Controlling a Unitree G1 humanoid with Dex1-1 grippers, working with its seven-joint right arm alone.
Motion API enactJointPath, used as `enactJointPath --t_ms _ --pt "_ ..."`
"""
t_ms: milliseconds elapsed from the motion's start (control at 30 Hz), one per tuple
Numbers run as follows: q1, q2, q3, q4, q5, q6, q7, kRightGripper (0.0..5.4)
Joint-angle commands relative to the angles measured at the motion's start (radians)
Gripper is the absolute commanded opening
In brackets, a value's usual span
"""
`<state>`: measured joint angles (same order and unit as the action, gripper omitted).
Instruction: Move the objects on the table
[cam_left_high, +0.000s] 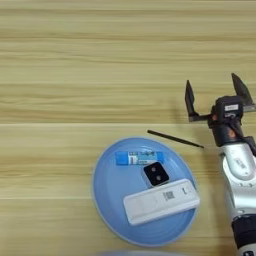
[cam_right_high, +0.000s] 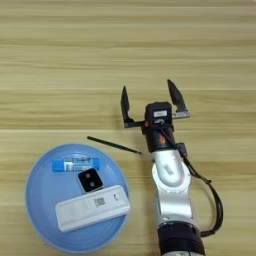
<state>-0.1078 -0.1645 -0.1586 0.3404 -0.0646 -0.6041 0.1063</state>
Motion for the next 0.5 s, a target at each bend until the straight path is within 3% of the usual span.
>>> enactJointPath --t_ms 33,500 --pt "-0.039 0.002 0.018 0.003 -0.011 -0.044 -0.027 5.36" --pt "-0.058 0.041 0.015 0.045 0.001 -0.028 -0.124 5.36"
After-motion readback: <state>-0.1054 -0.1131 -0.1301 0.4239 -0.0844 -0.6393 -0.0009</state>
